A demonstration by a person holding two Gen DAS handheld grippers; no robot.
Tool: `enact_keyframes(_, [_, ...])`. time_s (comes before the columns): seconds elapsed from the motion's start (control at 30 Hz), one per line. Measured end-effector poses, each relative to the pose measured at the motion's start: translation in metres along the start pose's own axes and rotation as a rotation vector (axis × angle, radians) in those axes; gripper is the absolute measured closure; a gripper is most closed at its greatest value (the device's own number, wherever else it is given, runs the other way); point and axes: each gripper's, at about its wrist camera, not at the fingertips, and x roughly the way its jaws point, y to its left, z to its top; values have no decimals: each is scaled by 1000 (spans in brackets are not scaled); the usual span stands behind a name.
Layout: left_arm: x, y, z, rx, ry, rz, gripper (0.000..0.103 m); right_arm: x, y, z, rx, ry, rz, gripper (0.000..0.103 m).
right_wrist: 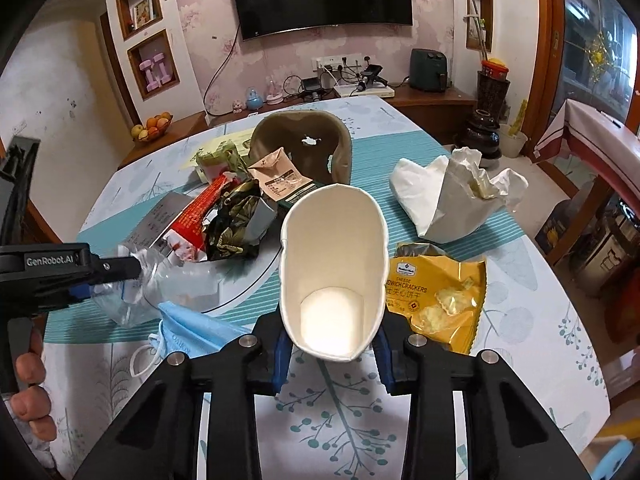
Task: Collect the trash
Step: 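Grasp the checkered paper cup with the right gripper while the left grasps the clear bottle, then carry the cup and bottle to the trash bin and open both grippers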
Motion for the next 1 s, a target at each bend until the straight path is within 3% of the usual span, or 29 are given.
enact_keyframes(0.47, [-86,-41,-27,163,-167,38,60,-70,5,-5,-7,-97,24,70])
enact_keyframes(0.73, [-146,-62,-80,267,-213,18,60,-144,4,-36,24,-123,70,70])
enact_keyframes(1.0, [-195,-72,-154,316,-224,-45,60,-223,5,-94,52,-129,100,70])
